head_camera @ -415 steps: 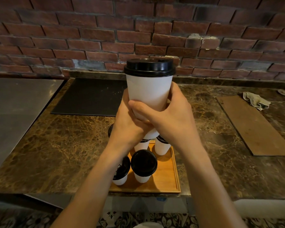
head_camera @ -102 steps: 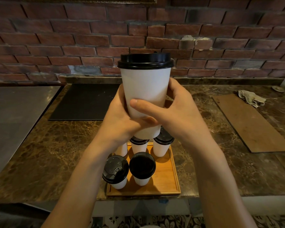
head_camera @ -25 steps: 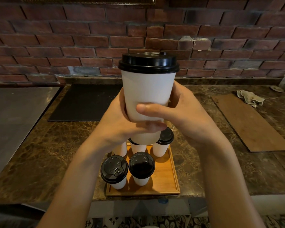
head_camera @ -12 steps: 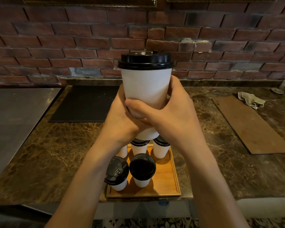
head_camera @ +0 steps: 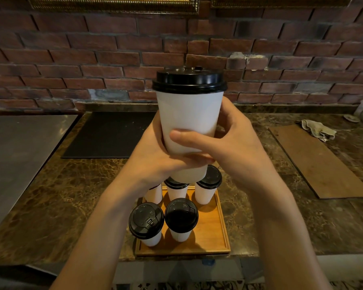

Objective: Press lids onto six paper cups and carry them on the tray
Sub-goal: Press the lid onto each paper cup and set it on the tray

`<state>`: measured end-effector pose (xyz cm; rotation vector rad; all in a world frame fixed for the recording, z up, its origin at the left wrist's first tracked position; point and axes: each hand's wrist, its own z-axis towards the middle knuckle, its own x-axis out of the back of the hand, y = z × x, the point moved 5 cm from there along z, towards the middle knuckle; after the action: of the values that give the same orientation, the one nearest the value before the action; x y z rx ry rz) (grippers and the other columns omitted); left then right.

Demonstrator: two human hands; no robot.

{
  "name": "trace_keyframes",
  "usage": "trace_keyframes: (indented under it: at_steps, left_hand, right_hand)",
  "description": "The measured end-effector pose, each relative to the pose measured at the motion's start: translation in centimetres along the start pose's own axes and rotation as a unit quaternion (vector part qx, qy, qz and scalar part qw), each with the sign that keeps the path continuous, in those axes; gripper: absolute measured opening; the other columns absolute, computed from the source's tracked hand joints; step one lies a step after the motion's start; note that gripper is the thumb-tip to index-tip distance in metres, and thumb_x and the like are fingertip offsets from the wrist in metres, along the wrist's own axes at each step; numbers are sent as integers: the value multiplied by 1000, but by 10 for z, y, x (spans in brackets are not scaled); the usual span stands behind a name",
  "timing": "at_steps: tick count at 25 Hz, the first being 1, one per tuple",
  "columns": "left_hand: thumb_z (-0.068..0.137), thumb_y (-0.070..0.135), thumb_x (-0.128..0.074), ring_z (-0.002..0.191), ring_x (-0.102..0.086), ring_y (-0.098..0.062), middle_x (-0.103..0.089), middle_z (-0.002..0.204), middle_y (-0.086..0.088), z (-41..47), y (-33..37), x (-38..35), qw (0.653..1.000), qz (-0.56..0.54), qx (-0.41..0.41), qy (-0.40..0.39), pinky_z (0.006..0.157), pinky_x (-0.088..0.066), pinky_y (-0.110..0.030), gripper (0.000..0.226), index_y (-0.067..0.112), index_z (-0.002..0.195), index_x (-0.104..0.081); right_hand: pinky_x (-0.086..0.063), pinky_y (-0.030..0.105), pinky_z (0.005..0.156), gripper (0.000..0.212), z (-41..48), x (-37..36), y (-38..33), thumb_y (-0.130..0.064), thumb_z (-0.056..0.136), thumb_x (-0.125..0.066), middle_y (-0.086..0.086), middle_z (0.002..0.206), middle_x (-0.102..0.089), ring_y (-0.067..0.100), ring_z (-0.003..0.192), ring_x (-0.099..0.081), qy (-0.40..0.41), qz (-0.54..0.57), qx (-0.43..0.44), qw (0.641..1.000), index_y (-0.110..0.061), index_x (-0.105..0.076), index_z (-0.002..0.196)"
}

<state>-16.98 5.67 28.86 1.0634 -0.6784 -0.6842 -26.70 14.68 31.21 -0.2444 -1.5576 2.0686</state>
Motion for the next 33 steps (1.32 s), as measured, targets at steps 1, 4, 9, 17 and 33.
trace_keyframes:
  at_steps: [1, 4, 9, 17, 33]
  left_hand:
    - [48, 15, -84, 98, -63, 4, -66, 98, 26, 0, 0, 0, 1000, -4, 0, -6, 69, -50, -9, 77, 32, 114, -48]
    - [49, 22, -84, 101, -63, -3, -66, 105, 18, -1, 0, -1, 999, -19, 2, -31, 72, -52, -13, 81, 29, 121, -47]
    - [51, 29, -80, 101, -63, -2, -65, 105, 19, -3, 0, -2, 998, -34, 14, -50, 72, -52, -13, 78, 33, 121, -46]
    - [50, 24, -82, 104, -63, -6, -65, 107, 16, -2, 1, -3, 997, -30, 4, -68, 75, -53, -17, 84, 22, 126, -46]
    - [51, 16, -79, 87, -56, 23, -55, 99, 19, 0, 5, -3, 996, -4, -29, 82, 63, -44, 2, 69, 37, 106, -44]
  right_hand:
    - [-58, 26, 80, 71, 0, 1, 0, -35, 64, -85, -14, 113, -64, 3, 106, -62, -10, 8, 0, 1000, -29, -54, 127]
    - [-55, 20, 76, 66, 1, 3, 2, -33, 66, -82, -15, 109, -66, 3, 104, -63, -39, 27, -10, 999, -29, -55, 126]
    - [-56, 26, 79, 63, 2, 5, 7, -28, 68, -80, -8, 111, -67, 11, 106, -65, -73, 50, -22, 996, -25, -55, 126]
    - [-54, 22, 80, 55, 1, 6, 6, -19, 69, -79, -11, 107, -70, 10, 106, -66, -109, 67, -24, 991, -27, -57, 119]
    - [-55, 34, 85, 84, -2, -10, 0, -49, 64, -84, -15, 116, -57, 1, 104, -55, 82, -127, -11, 988, -26, -45, 135]
